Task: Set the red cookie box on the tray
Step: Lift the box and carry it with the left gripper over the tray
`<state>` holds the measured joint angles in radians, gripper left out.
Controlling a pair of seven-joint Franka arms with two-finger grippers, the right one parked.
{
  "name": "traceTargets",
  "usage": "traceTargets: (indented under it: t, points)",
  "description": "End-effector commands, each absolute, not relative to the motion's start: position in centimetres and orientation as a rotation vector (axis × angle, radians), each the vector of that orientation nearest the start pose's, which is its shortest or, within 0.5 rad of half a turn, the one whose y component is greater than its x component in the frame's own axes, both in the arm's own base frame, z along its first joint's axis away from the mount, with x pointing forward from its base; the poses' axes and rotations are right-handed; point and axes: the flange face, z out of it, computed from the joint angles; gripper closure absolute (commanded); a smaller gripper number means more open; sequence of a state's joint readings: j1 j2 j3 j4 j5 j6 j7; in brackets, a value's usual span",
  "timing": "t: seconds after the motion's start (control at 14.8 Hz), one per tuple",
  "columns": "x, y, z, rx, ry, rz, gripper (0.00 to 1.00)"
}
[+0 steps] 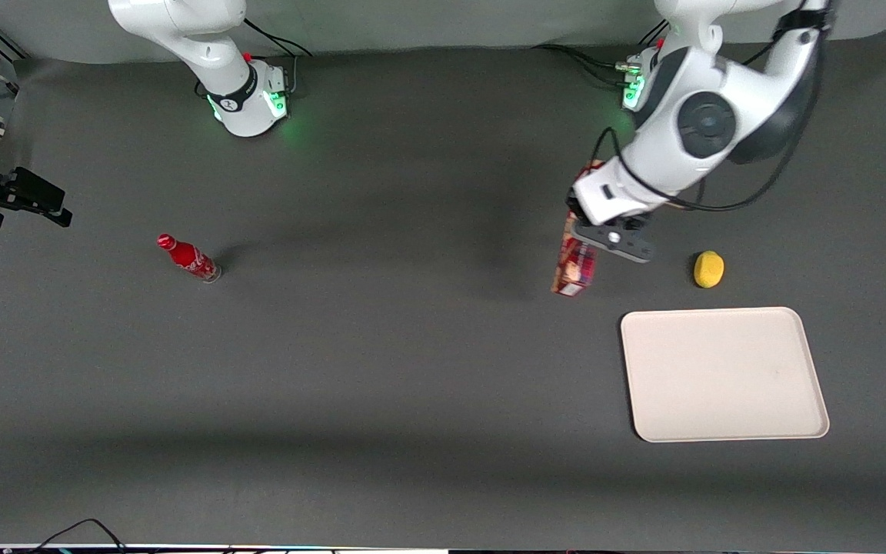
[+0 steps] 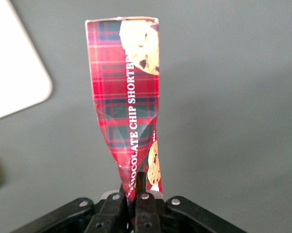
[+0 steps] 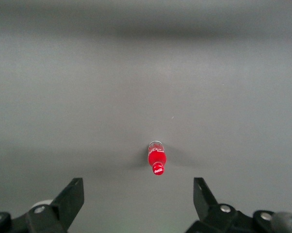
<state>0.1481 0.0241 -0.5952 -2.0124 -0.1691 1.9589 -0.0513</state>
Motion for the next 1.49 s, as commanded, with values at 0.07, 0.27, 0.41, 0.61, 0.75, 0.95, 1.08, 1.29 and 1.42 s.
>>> traceTargets:
  t: [0.07,0.27,0.41,0.61,0.75,0.95,1.08,1.29,1.42]
  points:
    - [56.9,-16.6,52.4,-3.184,0.504,0.142,1.0]
    - [61.3,-8.7,54.3,-3.207,0.337,0.113,1.0]
    - [63.4,-4.7,53.8,-3.169,0.254,0.088,1.0]
    - [66.5,3.2,50.5,-3.139,0.069,0.1,1.0]
    - [68.5,8.4,47.2,-3.116,0.083,0.084,1.0]
    - [70.6,11.8,40.9,-3.096,0.054,0.036,1.0]
    - [71.0,12.9,36.3,-3.094,0.009,0.096,1.0]
    - [71.5,13.7,30.9,-3.081,0.027,0.039,1.0]
    - [71.1,14.5,28.3,-3.071,0.009,-0.001,1.0]
